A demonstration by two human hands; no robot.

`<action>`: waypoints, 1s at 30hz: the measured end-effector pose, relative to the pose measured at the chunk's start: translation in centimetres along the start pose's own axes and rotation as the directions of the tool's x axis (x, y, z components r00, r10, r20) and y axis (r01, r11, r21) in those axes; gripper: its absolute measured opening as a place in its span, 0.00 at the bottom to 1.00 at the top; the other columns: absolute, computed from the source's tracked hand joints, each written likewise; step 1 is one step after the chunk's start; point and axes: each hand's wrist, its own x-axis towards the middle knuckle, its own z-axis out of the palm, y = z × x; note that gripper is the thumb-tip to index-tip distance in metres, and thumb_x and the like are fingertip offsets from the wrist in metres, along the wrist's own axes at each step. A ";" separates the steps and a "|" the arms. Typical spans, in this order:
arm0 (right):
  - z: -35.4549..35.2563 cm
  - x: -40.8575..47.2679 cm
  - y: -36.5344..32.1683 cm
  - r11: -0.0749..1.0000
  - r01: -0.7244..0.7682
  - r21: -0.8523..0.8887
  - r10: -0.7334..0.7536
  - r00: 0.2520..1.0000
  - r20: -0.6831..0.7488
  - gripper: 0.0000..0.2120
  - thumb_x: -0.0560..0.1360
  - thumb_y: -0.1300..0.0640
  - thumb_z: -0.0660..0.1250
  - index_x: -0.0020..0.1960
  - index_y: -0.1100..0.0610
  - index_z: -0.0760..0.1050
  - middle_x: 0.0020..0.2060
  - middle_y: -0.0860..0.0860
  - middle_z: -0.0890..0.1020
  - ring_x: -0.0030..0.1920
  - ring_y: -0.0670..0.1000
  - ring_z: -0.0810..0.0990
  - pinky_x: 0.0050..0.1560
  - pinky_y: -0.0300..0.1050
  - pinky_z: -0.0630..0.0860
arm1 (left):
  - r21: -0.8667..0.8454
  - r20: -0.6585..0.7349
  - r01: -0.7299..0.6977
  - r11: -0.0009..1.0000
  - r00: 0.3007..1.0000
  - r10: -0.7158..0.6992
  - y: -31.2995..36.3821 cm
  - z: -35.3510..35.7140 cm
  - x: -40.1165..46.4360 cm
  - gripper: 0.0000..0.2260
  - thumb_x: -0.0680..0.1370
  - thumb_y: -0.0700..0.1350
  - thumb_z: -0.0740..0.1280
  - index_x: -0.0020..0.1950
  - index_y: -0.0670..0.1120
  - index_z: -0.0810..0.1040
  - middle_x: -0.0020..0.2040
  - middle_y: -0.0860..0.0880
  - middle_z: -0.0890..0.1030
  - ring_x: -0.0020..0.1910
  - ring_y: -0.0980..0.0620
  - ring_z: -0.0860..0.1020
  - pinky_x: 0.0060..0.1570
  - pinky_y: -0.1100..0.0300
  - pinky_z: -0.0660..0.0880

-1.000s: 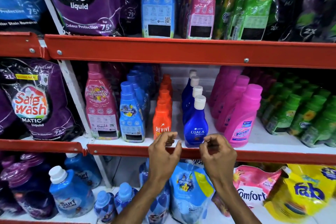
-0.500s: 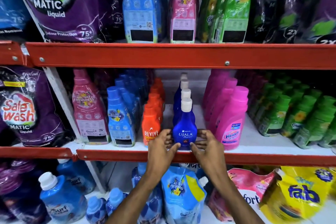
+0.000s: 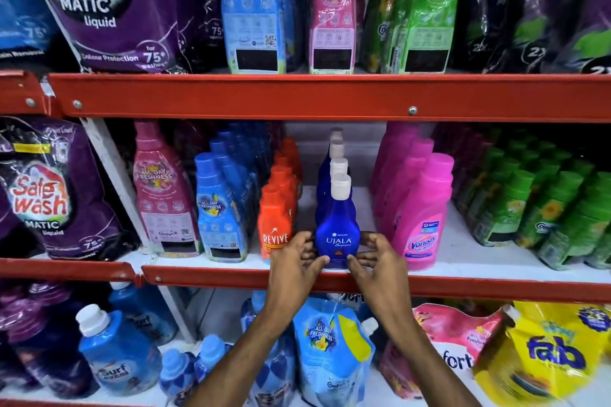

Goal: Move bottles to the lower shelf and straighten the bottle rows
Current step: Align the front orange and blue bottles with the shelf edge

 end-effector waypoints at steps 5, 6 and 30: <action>-1.3 -0.8 0.2 0.999 0.029 0.027 -0.026 0.995 -0.096 0.18 0.70 0.63 0.75 0.57 0.53 0.79 0.45 0.45 0.86 0.42 0.40 0.85 0.44 0.34 0.81 | 0.066 -0.171 -0.068 0.995 0.982 0.079 0.3 0.5 -1.2 0.20 0.71 0.40 0.80 0.61 0.49 0.79 0.55 0.56 0.82 0.50 0.61 0.82 0.51 0.71 0.78; -1.9 -1.2 0.4 0.998 0.054 0.022 -0.050 0.989 -0.142 0.16 0.69 0.65 0.75 0.54 0.51 0.80 0.43 0.44 0.86 0.40 0.40 0.84 0.42 0.33 0.81 | 0.100 -0.237 -0.097 0.990 0.964 0.119 0.5 0.8 -1.6 0.19 0.72 0.40 0.79 0.59 0.49 0.80 0.55 0.54 0.79 0.50 0.59 0.81 0.51 0.71 0.77; -12.6 2.4 5.4 0.996 -0.011 -0.093 0.009 1.000 -0.015 0.15 0.73 0.65 0.71 0.58 0.56 0.79 0.45 0.46 0.86 0.41 0.30 0.82 0.44 0.26 0.77 | 0.235 -0.077 -0.062 0.970 0.994 0.083 5.2 12.6 -0.9 0.16 0.76 0.45 0.76 0.63 0.45 0.80 0.51 0.48 0.88 0.49 0.51 0.86 0.52 0.51 0.83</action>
